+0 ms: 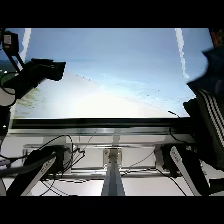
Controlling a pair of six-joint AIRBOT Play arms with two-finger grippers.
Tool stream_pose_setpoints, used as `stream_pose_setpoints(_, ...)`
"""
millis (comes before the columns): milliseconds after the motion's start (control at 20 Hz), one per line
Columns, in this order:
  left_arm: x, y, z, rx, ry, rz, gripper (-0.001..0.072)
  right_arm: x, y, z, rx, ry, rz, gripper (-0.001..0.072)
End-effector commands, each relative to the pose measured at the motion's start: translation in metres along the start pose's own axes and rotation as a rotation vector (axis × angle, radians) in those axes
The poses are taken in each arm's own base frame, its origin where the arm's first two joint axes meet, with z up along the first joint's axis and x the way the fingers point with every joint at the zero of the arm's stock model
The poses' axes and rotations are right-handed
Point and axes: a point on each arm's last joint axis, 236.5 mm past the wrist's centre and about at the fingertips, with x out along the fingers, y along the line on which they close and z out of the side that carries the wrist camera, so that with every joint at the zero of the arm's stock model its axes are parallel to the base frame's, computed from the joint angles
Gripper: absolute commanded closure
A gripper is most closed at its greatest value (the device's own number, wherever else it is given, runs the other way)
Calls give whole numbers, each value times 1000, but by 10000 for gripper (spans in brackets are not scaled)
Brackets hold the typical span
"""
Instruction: Fold the clothes and pants, and hang the long-sleeved shirts on hangers.
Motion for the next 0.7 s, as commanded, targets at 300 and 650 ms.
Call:
stream_pose_setpoints(300,-1,0,1,1,-2,1,126,-75,-133,-19,385,-182,-394,344)
stream_pose_setpoints(650,-1,0,1,1,-3,1,126,-47,-98,7,284,-178,-284,436)
